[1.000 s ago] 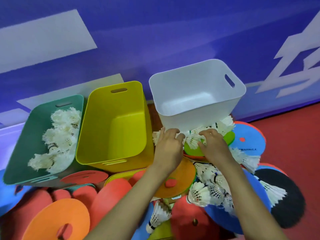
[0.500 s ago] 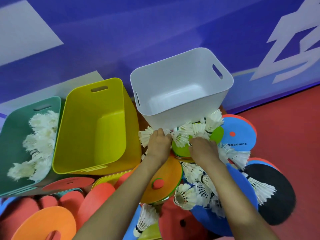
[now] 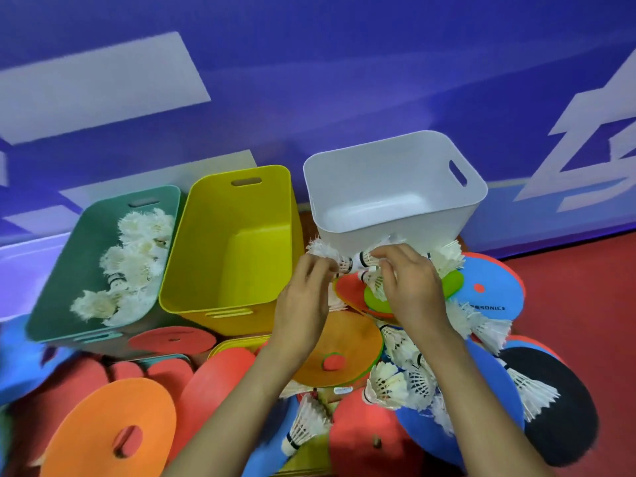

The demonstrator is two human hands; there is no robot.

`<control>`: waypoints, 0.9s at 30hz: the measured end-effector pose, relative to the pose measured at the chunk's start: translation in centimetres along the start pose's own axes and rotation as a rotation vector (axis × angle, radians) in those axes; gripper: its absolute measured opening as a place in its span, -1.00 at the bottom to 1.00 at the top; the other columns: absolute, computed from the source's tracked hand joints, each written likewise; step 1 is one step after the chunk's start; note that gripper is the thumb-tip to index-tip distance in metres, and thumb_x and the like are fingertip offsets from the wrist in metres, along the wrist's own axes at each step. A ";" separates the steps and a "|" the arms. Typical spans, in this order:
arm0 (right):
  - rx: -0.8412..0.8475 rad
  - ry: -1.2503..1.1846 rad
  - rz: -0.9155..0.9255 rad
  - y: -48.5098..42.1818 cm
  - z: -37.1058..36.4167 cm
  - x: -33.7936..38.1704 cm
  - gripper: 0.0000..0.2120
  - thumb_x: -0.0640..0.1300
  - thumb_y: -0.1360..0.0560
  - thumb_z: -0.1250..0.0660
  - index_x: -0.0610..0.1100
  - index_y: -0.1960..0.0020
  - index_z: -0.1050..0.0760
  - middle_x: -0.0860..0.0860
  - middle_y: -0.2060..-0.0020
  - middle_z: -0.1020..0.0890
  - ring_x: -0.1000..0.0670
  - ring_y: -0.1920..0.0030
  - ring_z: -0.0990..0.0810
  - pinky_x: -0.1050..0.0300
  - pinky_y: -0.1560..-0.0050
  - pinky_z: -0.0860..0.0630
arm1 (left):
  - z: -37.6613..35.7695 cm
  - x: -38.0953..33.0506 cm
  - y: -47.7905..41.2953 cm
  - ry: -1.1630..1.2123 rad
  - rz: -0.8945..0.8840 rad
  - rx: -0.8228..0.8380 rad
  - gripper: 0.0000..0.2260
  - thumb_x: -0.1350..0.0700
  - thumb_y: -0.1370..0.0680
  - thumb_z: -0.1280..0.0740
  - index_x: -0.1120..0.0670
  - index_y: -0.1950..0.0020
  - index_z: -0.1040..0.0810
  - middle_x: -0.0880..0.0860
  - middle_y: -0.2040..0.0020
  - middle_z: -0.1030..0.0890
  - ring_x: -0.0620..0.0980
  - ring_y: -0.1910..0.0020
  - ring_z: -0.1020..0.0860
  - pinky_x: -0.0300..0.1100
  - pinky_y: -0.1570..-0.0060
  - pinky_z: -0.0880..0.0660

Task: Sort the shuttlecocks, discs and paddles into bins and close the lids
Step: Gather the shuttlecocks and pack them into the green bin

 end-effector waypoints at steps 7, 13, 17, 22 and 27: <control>-0.011 -0.173 0.174 -1.5 -1.7 8.9 -0.83 -0.23 -0.53 -0.26 -0.13 -0.06 -0.58 -0.02 0.01 -0.63 -0.08 0.02 -0.59 0.00 -0.03 -0.52 | 9.8 3.5 2.4 0.007 0.040 -0.307 -0.87 0.21 -0.59 -0.19 0.13 0.00 -0.53 0.06 0.06 -0.47 -0.08 0.10 -0.47 -0.25 0.17 -0.40; 0.075 -0.286 0.305 -2.6 -7.3 17.6 -0.82 -0.19 -0.50 -0.25 -0.12 -0.03 -0.59 -0.03 0.02 -0.64 -0.12 0.09 -0.61 -0.09 0.09 -0.55 | 17.5 11.3 5.3 -0.088 0.189 -0.397 -0.87 0.29 -0.56 -0.21 0.17 0.02 -0.55 0.06 0.03 -0.52 -0.05 0.07 -0.49 -0.27 0.09 -0.39; 0.150 -0.282 0.350 -3.1 -11.9 23.2 -0.83 -0.20 -0.50 -0.26 -0.11 -0.03 -0.59 -0.01 0.02 -0.65 -0.11 0.08 -0.61 -0.08 0.09 -0.55 | 21.8 17.4 6.5 -0.136 0.330 -0.406 -0.79 0.37 -0.53 -0.22 0.13 -0.03 -0.55 0.06 0.00 -0.59 0.03 -0.01 -0.52 -0.26 -0.01 -0.37; 0.297 -0.197 0.323 -4.0 -17.8 29.1 -0.79 -0.27 -0.53 -0.25 -0.16 -0.12 -0.57 -0.09 -0.06 -0.61 -0.16 -0.02 -0.57 -0.03 0.01 -0.50 | 25.4 25.2 7.2 -0.151 0.478 -0.300 -0.65 0.43 -0.47 -0.19 0.16 -0.18 -0.52 0.13 -0.11 -0.57 0.12 -0.13 -0.51 -0.09 -0.13 -0.41; 0.568 0.074 0.265 -5.0 -24.3 32.1 -0.70 -0.21 -0.58 -0.15 -0.17 -0.30 -0.43 -0.11 -0.25 -0.50 -0.14 -0.24 -0.45 0.01 -0.17 -0.42 | 26.0 31.8 6.1 -0.181 0.529 -0.030 -0.59 0.40 -0.49 -0.16 0.20 -0.32 -0.42 0.18 -0.24 -0.50 0.15 -0.25 -0.42 -0.16 -0.16 -0.30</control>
Point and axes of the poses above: each hand's wrist, its own y-axis away from the middle knuckle, its own z-axis out of the back of the hand, x = y × z, the point moved 3 cm from there along -y, towards the middle knuckle
